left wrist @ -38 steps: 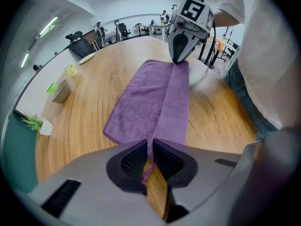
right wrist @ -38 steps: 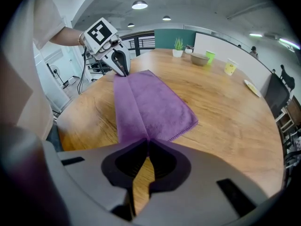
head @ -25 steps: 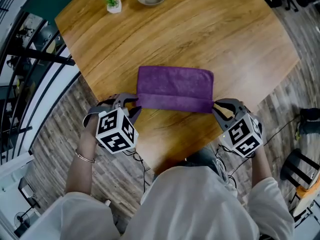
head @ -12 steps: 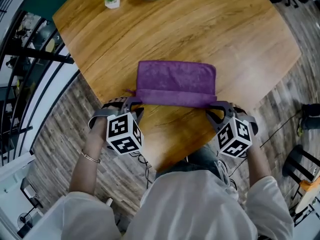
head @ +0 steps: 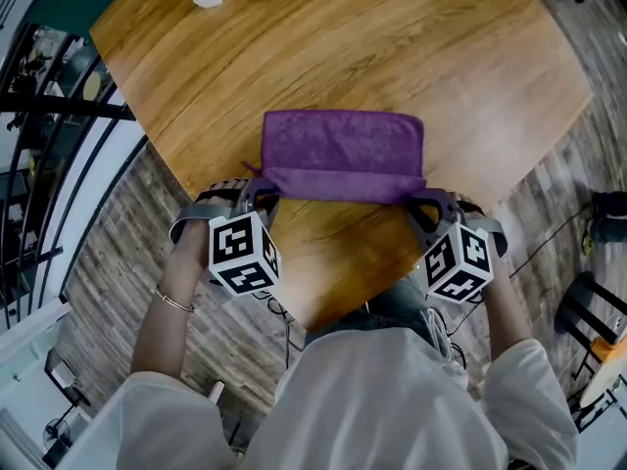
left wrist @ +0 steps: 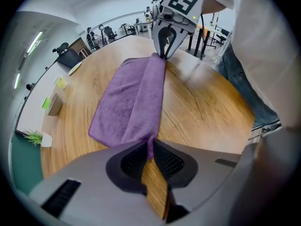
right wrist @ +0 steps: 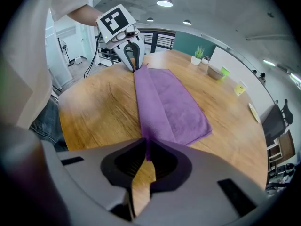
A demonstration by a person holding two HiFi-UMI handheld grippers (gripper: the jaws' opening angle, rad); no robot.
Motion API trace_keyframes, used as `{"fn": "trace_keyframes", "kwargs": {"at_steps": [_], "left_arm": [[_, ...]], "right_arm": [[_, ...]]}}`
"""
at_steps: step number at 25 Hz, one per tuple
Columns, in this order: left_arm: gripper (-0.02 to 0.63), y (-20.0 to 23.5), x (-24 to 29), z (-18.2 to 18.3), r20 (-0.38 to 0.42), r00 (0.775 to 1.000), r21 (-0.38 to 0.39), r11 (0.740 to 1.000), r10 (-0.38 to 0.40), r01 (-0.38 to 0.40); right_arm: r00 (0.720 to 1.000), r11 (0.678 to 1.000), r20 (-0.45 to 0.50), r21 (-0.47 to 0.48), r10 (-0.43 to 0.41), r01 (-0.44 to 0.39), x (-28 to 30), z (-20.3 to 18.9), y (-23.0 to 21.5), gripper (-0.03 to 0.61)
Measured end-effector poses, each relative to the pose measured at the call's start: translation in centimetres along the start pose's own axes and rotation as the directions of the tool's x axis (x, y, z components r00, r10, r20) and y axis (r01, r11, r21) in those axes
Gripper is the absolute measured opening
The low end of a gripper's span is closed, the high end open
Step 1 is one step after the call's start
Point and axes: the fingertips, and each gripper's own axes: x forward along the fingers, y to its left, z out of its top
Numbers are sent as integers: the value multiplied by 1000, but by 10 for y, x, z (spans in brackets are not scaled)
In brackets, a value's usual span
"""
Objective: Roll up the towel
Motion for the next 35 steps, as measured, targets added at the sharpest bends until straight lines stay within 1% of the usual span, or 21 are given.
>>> {"fn": "trace_keyframes", "kwargs": {"at_steps": [4,6,12,17,20,26,35], "left_arm": [[28,-1,0,1,-3,1000,33,999,18,-17],[18,-3,-1,0,-9,1000,33,999,23,-22],[15,-23,-9,-4,-11,1000,-37,999,-24,24],[15,-30,-21,-4,-10,999,-68,996,-50,49],[15,-21,-28,0,3,999,-97,994,-44,44],[15,9,-31,4,2,1000,-116,993,-12,12],[15,46,-13,6,-20,1000,-168,986,-5,2]], "right_arm": [[1000,1000,2,0,-3,3,-1,-1,0,26],[1000,1000,2,10,-2,2,-1,-1,1,21],[999,998,11,47,46,-47,-9,-2,17,18],[995,992,35,84,89,-92,-23,1,29,18],[995,990,43,98,93,-97,-29,4,24,18],[995,990,61,116,75,-82,-32,11,-4,18],[997,988,52,142,55,-62,-15,13,-46,20]]}}
